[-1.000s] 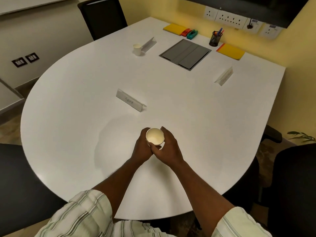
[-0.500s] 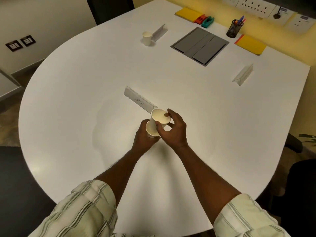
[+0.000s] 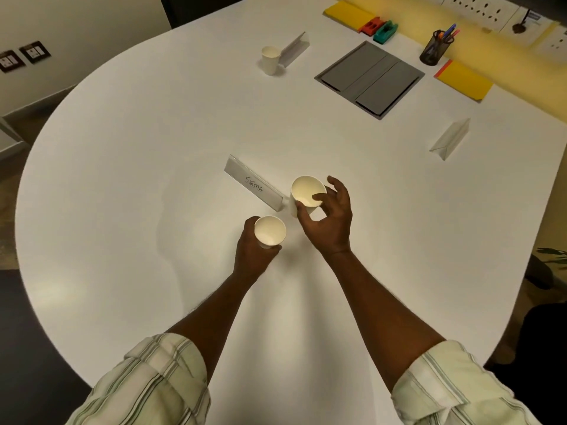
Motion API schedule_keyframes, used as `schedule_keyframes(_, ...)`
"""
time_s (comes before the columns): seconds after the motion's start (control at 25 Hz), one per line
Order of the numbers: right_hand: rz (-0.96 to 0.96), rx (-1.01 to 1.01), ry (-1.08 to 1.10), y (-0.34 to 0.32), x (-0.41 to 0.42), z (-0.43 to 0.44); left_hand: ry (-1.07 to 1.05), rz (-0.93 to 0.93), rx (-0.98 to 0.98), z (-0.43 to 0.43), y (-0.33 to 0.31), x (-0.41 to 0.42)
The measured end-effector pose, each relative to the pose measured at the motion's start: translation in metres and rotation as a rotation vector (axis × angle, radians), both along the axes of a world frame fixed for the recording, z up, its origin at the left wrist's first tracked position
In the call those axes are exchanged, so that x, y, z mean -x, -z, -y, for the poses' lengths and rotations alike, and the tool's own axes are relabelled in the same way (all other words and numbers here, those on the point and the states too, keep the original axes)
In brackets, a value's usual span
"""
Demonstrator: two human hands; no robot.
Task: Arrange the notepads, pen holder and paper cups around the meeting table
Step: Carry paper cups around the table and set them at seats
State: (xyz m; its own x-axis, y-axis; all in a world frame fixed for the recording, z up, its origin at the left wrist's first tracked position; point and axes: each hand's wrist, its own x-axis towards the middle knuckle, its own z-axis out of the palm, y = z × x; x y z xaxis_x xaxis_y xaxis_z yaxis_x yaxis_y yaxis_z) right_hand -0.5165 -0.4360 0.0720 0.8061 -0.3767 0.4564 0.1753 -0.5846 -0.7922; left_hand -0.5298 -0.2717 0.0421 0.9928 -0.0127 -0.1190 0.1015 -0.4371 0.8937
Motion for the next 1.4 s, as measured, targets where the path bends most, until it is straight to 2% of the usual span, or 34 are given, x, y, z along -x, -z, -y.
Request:
schedule_keyframes(0.32, -0.217, -0.08, 0.125, 0.055, -0.024, -0.009, -0.009, 0.001, -0.023, -0.023, 0.01, -0.004)
schedule_keyframes(0.52, -0.262, -0.117, 0.169, 0.073, -0.023, -0.014, -0.039, -0.03, -0.012, -0.041, 0.011, -0.011)
schedule_keyframes(0.76, -0.317, -0.151, 0.203, 0.082, -0.023, -0.024, -0.022, -0.067, 0.032, -0.038, 0.016, -0.011)
schedule_keyframes(1.12, -0.418, -0.078, 0.158, 0.069, -0.015, -0.035, -0.015, -0.031, 0.028, -0.044, 0.01, -0.012)
schedule_keyframes(1.28, -0.315, -0.039, 0.197, 0.047, 0.006, -0.036, 0.004, -0.01, 0.058, -0.033, 0.001, -0.001)
schedule_keyframes(1.4, -0.204, 0.059, 0.138, 0.037, 0.031, -0.038, 0.025, 0.009, 0.08, -0.023, -0.007, 0.011)
